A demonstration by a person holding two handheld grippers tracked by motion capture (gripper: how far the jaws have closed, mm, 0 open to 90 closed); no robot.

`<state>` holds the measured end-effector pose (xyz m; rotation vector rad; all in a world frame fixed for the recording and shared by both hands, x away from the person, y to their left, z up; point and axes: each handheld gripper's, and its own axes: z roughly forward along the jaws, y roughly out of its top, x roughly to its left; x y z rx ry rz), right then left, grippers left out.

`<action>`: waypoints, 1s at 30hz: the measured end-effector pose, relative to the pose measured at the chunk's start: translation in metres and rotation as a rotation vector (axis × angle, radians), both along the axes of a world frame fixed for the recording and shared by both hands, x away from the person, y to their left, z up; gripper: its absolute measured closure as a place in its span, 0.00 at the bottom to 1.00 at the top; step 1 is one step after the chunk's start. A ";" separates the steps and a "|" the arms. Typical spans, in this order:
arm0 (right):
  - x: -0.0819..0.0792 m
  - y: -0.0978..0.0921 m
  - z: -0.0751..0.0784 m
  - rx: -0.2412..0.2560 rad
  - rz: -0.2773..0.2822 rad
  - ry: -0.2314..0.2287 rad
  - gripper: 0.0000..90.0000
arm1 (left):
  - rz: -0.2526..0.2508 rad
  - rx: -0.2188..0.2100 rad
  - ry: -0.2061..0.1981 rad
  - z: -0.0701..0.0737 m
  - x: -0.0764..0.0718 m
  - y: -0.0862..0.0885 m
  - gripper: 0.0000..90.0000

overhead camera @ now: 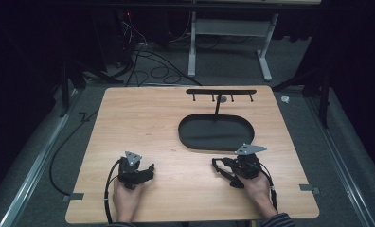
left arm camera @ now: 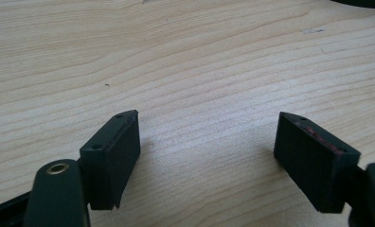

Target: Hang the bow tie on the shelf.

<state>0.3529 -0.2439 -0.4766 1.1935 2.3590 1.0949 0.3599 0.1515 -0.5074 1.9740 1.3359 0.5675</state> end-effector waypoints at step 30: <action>-0.010 -0.024 0.053 0.058 -0.054 -0.157 1.00 | -0.003 0.002 0.001 0.000 0.000 0.000 0.25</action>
